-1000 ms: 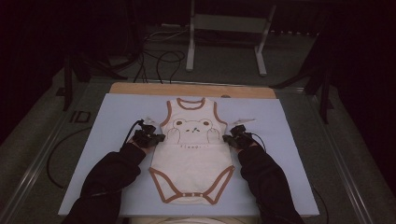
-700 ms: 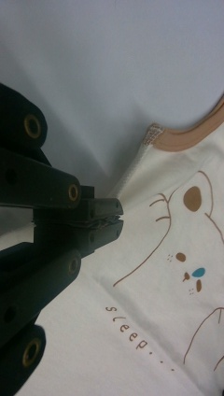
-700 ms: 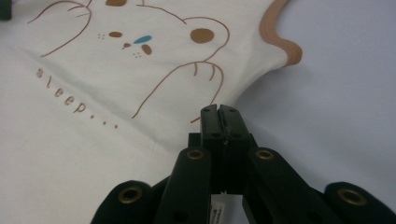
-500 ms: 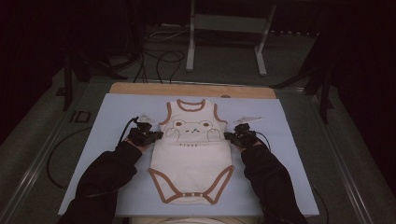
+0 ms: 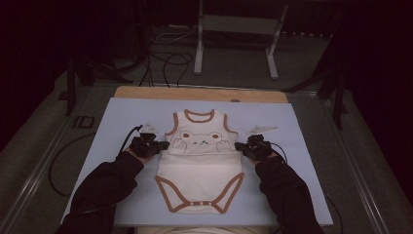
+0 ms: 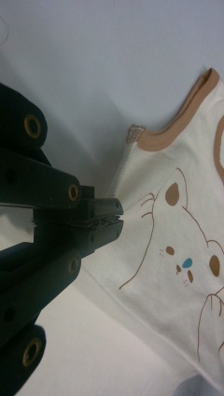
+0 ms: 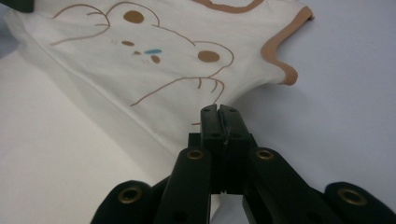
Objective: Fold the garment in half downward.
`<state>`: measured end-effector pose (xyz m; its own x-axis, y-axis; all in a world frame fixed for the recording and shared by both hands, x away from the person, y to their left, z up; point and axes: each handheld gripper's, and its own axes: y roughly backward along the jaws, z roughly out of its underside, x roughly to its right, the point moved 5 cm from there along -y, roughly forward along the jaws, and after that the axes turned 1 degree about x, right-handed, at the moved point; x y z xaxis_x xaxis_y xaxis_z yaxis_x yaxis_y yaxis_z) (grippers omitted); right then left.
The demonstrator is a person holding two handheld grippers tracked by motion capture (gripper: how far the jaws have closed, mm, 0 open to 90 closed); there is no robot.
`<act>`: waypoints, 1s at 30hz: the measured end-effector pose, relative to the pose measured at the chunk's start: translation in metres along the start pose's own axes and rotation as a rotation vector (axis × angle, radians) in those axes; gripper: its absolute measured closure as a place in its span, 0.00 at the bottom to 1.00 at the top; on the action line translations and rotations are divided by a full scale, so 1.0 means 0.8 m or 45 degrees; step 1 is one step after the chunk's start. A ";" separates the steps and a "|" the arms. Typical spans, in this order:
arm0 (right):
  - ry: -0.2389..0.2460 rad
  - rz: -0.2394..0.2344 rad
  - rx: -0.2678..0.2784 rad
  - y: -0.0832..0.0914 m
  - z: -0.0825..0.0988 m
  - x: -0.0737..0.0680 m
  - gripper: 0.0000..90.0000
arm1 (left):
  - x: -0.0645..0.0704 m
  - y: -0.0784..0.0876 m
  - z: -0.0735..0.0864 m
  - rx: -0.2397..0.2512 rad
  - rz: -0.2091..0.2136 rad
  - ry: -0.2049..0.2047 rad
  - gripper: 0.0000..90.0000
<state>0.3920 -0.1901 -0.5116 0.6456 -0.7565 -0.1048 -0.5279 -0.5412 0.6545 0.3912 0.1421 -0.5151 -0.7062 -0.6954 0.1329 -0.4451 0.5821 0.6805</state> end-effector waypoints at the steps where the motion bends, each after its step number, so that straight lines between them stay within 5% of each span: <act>1: 0.007 -0.001 0.007 0.002 0.001 -0.002 1.00 | 0.002 0.002 0.001 0.000 0.007 0.000 1.00; 30: 0.066 -0.095 0.005 0.051 0.053 -0.057 1.00 | 0.053 0.041 0.043 -0.039 0.070 -0.099 1.00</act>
<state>0.3176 -0.1936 -0.5117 0.7108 -0.6941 -0.1145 -0.4795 -0.5971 0.6431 0.3277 0.1462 -0.5118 -0.7702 -0.6274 0.1148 -0.3887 0.6043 0.6955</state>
